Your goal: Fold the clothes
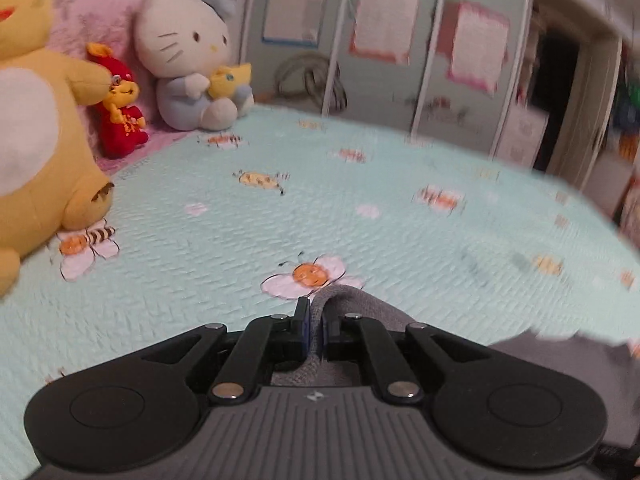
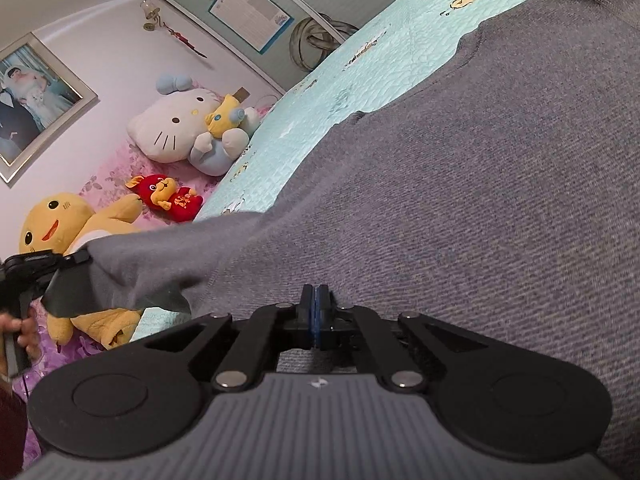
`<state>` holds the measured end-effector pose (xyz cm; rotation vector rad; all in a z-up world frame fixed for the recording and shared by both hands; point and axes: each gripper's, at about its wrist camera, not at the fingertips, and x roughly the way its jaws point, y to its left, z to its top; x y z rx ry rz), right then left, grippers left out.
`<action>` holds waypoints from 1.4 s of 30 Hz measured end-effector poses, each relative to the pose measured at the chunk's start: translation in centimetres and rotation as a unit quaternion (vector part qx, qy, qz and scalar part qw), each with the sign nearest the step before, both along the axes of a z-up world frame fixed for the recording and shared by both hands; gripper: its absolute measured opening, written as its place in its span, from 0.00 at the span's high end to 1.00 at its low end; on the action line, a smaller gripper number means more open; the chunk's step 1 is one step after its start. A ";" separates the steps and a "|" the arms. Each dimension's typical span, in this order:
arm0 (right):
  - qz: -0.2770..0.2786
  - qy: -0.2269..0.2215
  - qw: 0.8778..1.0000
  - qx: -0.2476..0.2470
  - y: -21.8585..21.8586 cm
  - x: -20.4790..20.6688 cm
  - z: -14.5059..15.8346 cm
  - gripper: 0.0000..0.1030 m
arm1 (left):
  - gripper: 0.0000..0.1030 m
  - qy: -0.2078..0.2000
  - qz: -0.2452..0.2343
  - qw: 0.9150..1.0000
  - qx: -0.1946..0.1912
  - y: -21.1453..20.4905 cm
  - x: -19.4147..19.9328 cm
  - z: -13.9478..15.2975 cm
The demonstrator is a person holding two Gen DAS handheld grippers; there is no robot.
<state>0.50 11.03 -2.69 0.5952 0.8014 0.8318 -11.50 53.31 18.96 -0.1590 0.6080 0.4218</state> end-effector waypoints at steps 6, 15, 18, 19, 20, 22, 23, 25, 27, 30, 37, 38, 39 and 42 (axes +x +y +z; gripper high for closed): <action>0.001 0.003 1.000 0.007 -0.2 0.0 -0.1 1.00 | 0.76 0.143 0.064 0.987 0.046 2.5 1.4 -7.2; 0.002 0.006 1.000 0.014 -0.2 0.1 -0.1 1.00 | 0.47 -0.076 0.281 0.929 -0.227 7.3 -14.4 -12.1; 0.002 0.007 1.000 0.014 -0.2 0.1 0.0 1.00 | 0.47 -0.124 0.267 0.892 -0.343 6.7 -16.5 -15.3; 0.002 0.007 1.000 0.014 -0.2 0.1 0.0 1.00 | 0.47 -0.143 0.267 0.883 -0.358 6.3 -16.5 -15.9; 0.002 0.007 1.000 0.014 -0.2 0.1 0.0 1.00 | 0.47 -0.162 0.267 0.876 -0.367 6.0 -16.3 -16.4; 0.002 0.007 1.000 0.014 -0.1 0.2 -0.1 1.00 | 0.46 -0.201 0.267 0.861 -0.383 5.5 -15.7 -17.2; 0.003 0.006 1.000 0.014 -0.2 0.2 -0.1 1.00 | 0.46 -0.221 0.269 0.851 -0.393 5.6 -15.3 -17.7; 0.003 0.007 1.000 0.014 -0.1 0.2 -0.1 1.00 | 0.51 -0.243 0.276 0.840 -0.399 5.5 -14.3 -18.3; 0.003 0.007 1.000 0.014 -0.1 0.2 -0.1 1.00 | 0.81 -0.229 0.270 0.849 -0.392 5.7 -12.6 -18.3; 0.002 0.006 1.000 0.013 0.0 0.1 -0.1 1.00 | 0.99 -0.226 0.232 0.861 -0.392 6.0 -11.7 -16.2; 0.003 0.007 1.000 0.014 0.0 0.1 -0.1 1.00 | 0.96 -0.152 0.232 0.920 -0.277 5.8 -13.4 -10.1; 0.003 0.007 1.000 0.014 0.0 0.1 -0.1 1.00 | 0.96 -0.128 0.235 0.925 -0.269 5.9 -13.1 -11.0; 0.003 0.007 1.000 0.014 0.0 0.1 0.0 1.00 | 0.95 -0.130 0.238 0.918 -0.289 6.2 -13.3 -12.5; 0.002 0.007 1.000 0.013 0.0 0.0 0.0 1.00 | 0.88 -0.154 0.265 0.895 -0.323 7.2 -14.3 -15.7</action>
